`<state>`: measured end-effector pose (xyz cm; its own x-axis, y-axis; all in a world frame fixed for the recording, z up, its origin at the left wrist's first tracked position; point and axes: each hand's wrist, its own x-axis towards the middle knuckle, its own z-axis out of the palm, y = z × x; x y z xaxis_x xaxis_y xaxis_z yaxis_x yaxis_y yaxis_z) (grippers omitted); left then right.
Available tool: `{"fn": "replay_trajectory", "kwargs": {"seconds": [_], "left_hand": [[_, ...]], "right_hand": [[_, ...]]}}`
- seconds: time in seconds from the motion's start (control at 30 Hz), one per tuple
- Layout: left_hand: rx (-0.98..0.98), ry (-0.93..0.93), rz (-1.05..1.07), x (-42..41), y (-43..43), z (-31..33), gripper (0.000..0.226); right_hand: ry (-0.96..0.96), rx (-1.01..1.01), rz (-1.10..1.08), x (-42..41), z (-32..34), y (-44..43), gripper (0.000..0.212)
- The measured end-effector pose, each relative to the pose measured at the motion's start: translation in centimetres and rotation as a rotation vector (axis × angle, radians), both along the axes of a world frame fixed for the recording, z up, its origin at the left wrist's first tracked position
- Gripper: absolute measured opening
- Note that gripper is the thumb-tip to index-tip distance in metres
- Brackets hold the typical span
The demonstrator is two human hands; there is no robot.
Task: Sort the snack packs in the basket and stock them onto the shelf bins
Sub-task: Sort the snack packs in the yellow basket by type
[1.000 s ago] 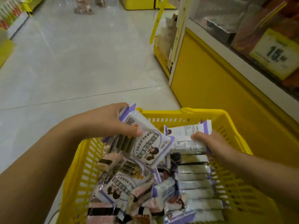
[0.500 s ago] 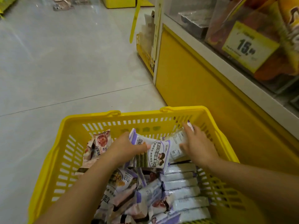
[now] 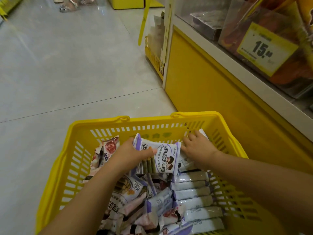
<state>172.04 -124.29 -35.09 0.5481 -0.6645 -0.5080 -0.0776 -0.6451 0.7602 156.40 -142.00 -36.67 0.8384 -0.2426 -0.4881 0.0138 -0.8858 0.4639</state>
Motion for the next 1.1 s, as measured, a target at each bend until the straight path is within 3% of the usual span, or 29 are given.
{"fn": "replay_trajectory", "kwargs": {"seconds": [0.1, 0.33, 0.4, 0.57, 0.67, 0.73, 0.87, 1.0, 1.1], "left_hand": [[-0.022, 0.009, 0.021, 0.4, 0.2, 0.0, 0.062], [-0.108, 0.036, 0.088, 2.0, 1.3, 0.7, 0.056], [-0.125, 0.053, 0.061, 2.3, 1.3, 1.0, 0.049], [-0.086, 0.177, -0.051, 1.2, 0.8, 1.0, 0.042], [-0.030, 0.316, -0.080, -1.5, 0.1, -0.3, 0.040], [-0.056, 0.448, -0.056, -4.4, -0.8, -1.9, 0.047], [-0.090, 0.698, 0.182, -9.8, -3.1, -4.6, 0.103], [-0.072, 0.592, 0.234, -10.7, -3.7, -6.6, 0.100], [0.034, 0.630, 0.196, -10.1, -3.6, -7.0, 0.099]], "right_hand": [[-0.003, -0.003, -0.001, 0.7, -0.1, -0.4, 0.055], [-0.243, 0.200, -0.156, -0.2, -1.4, -1.3, 0.095], [-0.274, 0.180, -0.191, -0.5, -1.8, -1.2, 0.099], [-0.249, 0.120, -0.302, -1.5, -1.2, -1.1, 0.090], [-0.345, 0.099, -0.261, -3.3, 1.1, -2.4, 0.052], [-0.466, 0.092, -0.247, -4.2, 2.6, -3.3, 0.035], [-0.569, 0.184, -0.275, -4.6, 3.7, -3.0, 0.027], [-0.466, 0.387, -0.156, -5.6, 2.9, -1.4, 0.033], [-0.305, 0.576, -0.124, -6.5, 1.8, -0.1, 0.053]]}}
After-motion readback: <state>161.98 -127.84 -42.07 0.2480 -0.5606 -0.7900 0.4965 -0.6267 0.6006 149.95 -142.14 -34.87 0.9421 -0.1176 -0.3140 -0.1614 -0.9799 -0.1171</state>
